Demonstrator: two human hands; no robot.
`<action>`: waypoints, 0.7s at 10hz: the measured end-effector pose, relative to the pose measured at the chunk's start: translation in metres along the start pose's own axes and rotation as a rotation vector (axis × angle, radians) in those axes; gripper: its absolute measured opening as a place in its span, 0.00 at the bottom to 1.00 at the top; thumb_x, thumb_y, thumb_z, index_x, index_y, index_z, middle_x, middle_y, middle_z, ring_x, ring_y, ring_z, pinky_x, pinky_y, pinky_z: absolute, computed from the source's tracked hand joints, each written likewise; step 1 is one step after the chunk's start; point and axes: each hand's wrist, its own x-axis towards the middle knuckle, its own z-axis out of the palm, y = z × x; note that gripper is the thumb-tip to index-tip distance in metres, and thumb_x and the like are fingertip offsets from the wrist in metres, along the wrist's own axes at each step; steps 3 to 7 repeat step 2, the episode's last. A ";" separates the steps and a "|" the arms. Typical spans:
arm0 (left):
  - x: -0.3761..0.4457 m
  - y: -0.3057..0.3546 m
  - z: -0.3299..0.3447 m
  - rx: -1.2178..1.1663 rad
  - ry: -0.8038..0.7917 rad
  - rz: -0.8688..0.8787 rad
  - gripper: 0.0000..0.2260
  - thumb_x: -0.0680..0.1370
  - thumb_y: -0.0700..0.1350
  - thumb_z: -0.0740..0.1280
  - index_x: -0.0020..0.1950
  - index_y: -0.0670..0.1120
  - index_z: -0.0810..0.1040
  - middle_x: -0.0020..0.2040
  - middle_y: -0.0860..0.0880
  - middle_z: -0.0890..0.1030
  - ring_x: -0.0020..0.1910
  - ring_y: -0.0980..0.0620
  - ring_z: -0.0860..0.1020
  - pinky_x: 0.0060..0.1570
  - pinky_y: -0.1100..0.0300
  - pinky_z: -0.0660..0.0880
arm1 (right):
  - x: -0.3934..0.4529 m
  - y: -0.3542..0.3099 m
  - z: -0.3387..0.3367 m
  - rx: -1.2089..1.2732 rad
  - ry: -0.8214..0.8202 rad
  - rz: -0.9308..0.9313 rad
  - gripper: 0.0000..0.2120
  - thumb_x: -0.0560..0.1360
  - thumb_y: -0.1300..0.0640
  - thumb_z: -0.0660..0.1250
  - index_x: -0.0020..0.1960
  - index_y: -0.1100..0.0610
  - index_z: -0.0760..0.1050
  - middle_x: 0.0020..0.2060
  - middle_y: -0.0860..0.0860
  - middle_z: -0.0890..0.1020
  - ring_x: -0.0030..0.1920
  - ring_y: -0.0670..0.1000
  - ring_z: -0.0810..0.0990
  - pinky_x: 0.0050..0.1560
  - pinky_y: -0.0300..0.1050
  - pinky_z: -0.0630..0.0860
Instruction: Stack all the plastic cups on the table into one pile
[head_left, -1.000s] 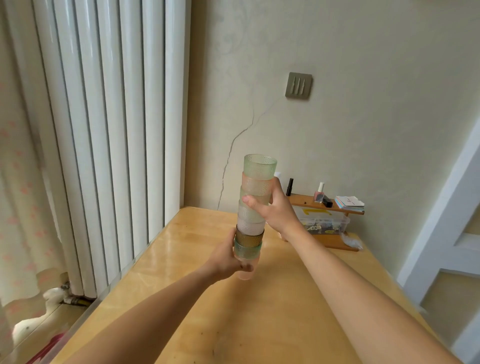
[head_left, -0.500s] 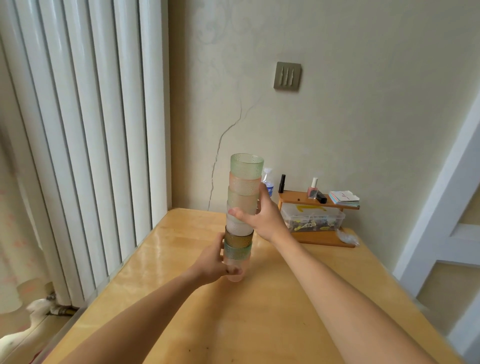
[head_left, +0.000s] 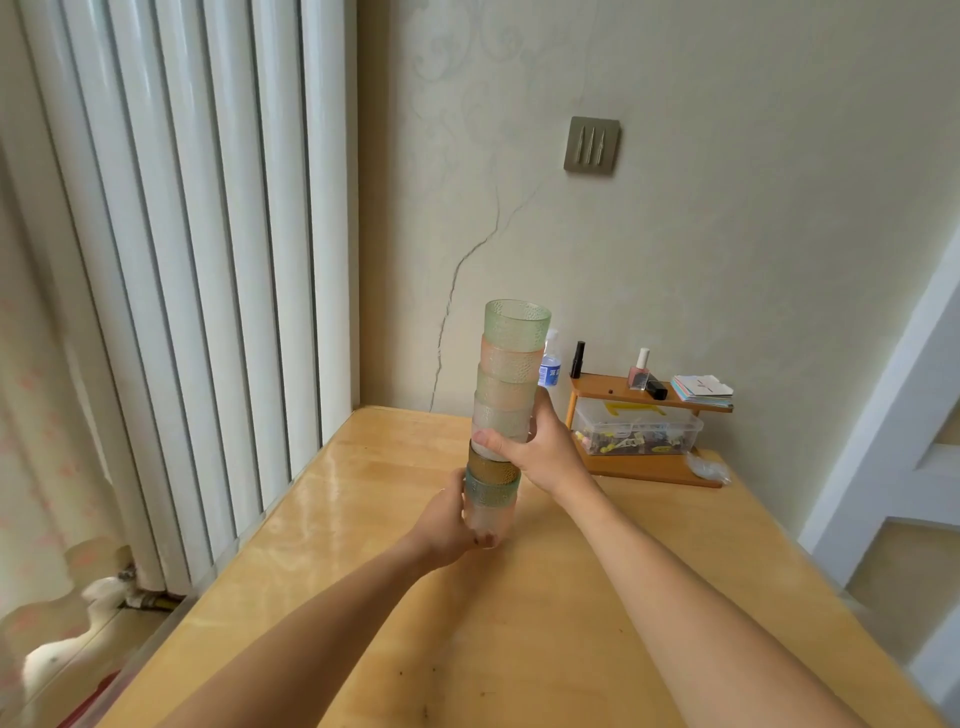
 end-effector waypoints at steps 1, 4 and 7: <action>-0.018 0.014 0.000 0.006 -0.005 -0.009 0.60 0.68 0.40 0.84 0.86 0.45 0.43 0.82 0.43 0.65 0.81 0.42 0.64 0.78 0.48 0.66 | -0.006 -0.009 -0.004 0.041 -0.034 0.033 0.48 0.61 0.37 0.82 0.74 0.45 0.63 0.66 0.44 0.78 0.67 0.46 0.77 0.67 0.55 0.77; -0.039 0.026 -0.010 -0.106 0.099 0.028 0.62 0.70 0.42 0.83 0.86 0.48 0.39 0.87 0.45 0.52 0.85 0.47 0.54 0.81 0.52 0.58 | -0.014 -0.018 -0.014 0.160 0.009 0.011 0.54 0.60 0.35 0.82 0.77 0.46 0.58 0.68 0.44 0.75 0.70 0.45 0.73 0.71 0.58 0.74; -0.039 0.026 -0.010 -0.106 0.099 0.028 0.62 0.70 0.42 0.83 0.86 0.48 0.39 0.87 0.45 0.52 0.85 0.47 0.54 0.81 0.52 0.58 | -0.014 -0.018 -0.014 0.160 0.009 0.011 0.54 0.60 0.35 0.82 0.77 0.46 0.58 0.68 0.44 0.75 0.70 0.45 0.73 0.71 0.58 0.74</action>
